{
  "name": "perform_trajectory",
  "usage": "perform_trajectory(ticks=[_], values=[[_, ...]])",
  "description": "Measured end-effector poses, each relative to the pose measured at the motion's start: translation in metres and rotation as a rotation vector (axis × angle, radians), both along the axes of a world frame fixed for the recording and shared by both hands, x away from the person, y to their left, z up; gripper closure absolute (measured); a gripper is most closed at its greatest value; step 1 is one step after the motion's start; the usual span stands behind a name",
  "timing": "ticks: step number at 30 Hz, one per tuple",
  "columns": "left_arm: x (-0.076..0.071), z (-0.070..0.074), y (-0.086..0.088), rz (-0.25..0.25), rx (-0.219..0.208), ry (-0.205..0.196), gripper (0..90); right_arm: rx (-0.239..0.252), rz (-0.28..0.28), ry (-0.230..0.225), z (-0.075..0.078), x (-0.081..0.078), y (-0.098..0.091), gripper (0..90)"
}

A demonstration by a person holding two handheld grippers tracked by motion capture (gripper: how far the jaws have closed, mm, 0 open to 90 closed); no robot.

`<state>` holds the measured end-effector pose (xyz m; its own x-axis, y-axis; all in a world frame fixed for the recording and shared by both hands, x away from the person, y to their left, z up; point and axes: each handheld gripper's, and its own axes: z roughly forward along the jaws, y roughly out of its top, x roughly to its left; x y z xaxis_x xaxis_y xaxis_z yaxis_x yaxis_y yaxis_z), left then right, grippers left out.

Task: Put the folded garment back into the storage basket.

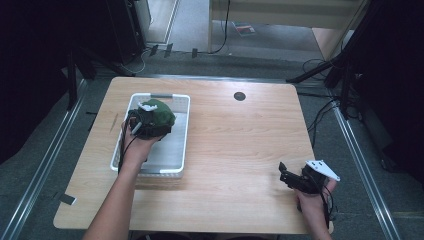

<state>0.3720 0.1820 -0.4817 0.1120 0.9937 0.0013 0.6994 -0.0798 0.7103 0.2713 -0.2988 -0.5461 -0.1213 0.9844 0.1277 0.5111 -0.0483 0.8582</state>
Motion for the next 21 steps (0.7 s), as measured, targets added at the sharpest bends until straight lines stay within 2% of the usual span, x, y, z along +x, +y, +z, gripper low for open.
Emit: perform_trajectory(ticks=[2, 5, 6, 9, 17, 21], values=[[0.001, -0.004, -0.001, -0.031, 0.005, 0.04, 20.0, 0.004, 0.001, 0.002, 0.0, 0.0, 0.0, 0.0], [0.003, -0.011, -0.005, -0.064, 0.012, 0.08, 17.9, 0.001, 0.005, 0.005, 0.0, 0.0, 0.0, 0.0], [0.005, -0.013, -0.006, -0.065, 0.012, 0.099, 17.6, 0.002, 0.005, 0.006, 0.0, 0.0, 0.0, 0.0], [0.007, -0.017, -0.007, -0.055, 0.015, 0.114, 17.3, 0.006, 0.002, 0.006, 0.0, 0.0, 0.0, 0.0], [0.01, -0.027, -0.006, -0.04, 0.068, 0.215, 14.2, 0.006, 0.01, 0.002, 0.0, 0.0, 0.0, 0.0], [0.01, -0.027, -0.006, -0.044, 0.081, 0.218, 11.1, 0.005, 0.012, 0.003, 0.0, 0.0, 0.0, 0.0]])
